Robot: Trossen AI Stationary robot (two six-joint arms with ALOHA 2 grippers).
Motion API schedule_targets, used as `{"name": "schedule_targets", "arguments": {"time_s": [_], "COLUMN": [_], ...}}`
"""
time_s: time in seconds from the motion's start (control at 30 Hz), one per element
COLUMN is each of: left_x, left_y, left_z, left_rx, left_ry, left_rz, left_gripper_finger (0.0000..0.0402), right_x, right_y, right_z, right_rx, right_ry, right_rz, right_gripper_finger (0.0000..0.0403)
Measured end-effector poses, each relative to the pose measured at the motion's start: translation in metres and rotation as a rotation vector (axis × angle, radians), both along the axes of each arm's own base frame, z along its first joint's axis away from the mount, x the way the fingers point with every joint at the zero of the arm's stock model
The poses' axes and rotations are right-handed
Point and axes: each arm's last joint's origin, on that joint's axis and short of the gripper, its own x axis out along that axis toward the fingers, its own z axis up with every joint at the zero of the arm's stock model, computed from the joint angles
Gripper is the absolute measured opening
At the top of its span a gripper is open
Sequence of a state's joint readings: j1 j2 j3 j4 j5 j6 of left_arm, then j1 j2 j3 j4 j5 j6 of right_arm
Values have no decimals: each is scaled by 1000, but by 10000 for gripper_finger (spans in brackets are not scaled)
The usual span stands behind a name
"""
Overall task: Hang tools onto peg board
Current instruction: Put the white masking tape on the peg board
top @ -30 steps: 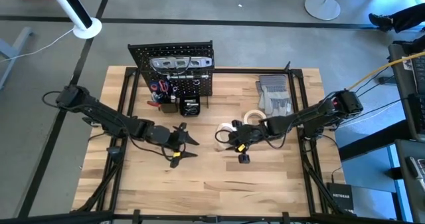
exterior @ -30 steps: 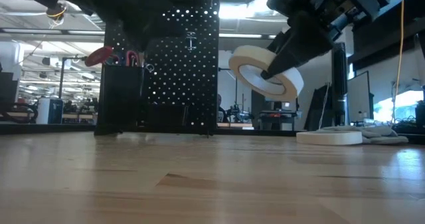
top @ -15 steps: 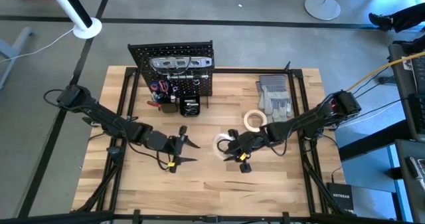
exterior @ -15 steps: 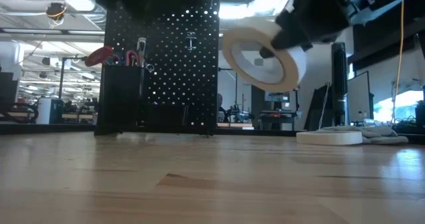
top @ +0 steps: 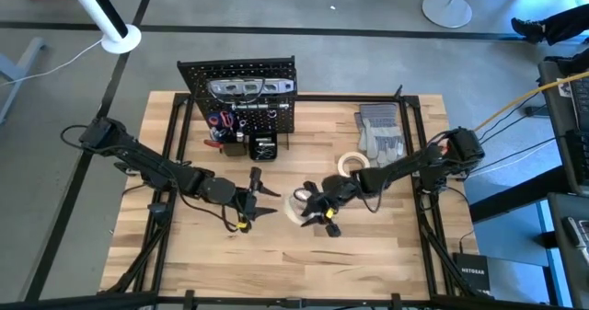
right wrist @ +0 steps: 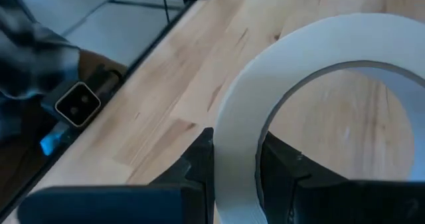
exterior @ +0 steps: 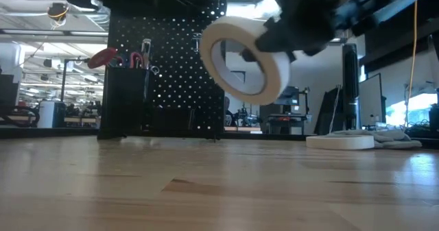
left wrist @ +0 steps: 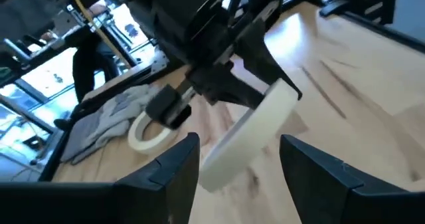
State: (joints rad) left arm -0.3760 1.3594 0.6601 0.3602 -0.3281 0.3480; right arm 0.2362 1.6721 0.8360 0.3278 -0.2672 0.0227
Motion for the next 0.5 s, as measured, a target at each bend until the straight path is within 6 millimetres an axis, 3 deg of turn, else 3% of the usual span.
{"name": "schedule_targets", "arguments": {"time_s": [0.23,0.5], "left_x": [8,19], "left_y": [7,11], "left_z": [-11,-22], "left_rx": [64,121], "left_ry": [42,27], "left_rz": [-66,-75], "left_gripper_finger": [183,171], "right_x": [16,23], "right_y": [-21,-20], "right_z": [-4,0], "right_rx": [116,139], "right_ry": [-49,-56], "right_rz": [73,109], "right_gripper_finger": [79,79]}}
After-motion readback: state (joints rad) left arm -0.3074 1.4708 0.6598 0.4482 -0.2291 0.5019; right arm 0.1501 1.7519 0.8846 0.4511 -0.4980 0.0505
